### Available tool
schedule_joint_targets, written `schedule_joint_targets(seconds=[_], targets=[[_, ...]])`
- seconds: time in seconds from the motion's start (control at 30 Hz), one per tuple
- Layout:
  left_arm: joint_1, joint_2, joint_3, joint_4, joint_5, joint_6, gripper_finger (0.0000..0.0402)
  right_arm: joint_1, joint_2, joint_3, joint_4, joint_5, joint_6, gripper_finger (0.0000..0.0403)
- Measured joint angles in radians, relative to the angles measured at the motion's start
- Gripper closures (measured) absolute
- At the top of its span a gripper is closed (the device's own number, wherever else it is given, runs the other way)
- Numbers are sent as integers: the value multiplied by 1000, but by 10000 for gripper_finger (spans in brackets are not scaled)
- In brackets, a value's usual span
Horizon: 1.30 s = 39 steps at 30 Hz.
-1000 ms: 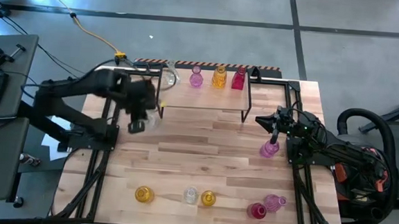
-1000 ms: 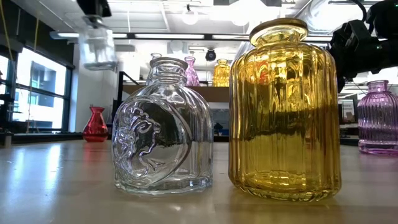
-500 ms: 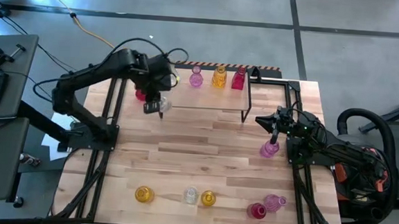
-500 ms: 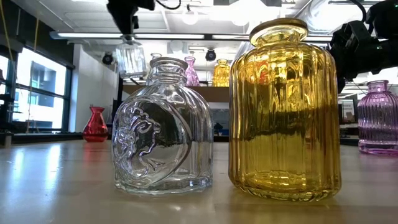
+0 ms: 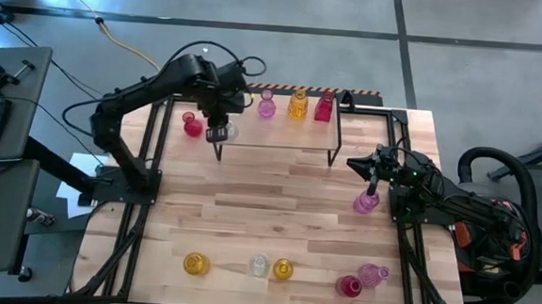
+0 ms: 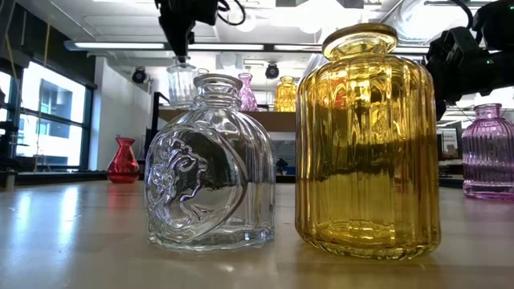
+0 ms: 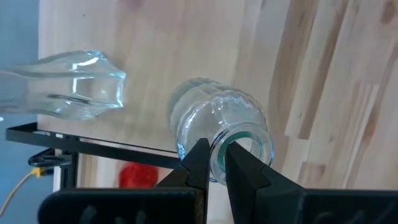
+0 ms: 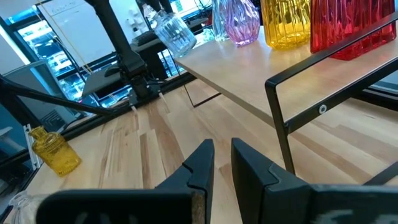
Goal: Sort vases onto shelf
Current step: Put the left transparent vase on the shelf aligned with the other transparent vase
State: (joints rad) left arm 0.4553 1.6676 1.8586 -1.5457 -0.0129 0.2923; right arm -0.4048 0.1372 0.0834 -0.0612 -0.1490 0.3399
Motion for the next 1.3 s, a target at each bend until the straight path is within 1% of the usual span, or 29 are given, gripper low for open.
schedule_joint_targets(seconds=[0.47,0.87,1.1,1.3], targets=[[76,72,77,14,29,44,382,0,0,0,-4,0,0,366],[115,91,80,13,38,59,382,0,0,0,-10,0,0,366],[119,93,79,25,25,79,371,0,0,0,-10,0,0,366],[135,95,78,39,22,79,370,0,0,0,-10,0,0,366]])
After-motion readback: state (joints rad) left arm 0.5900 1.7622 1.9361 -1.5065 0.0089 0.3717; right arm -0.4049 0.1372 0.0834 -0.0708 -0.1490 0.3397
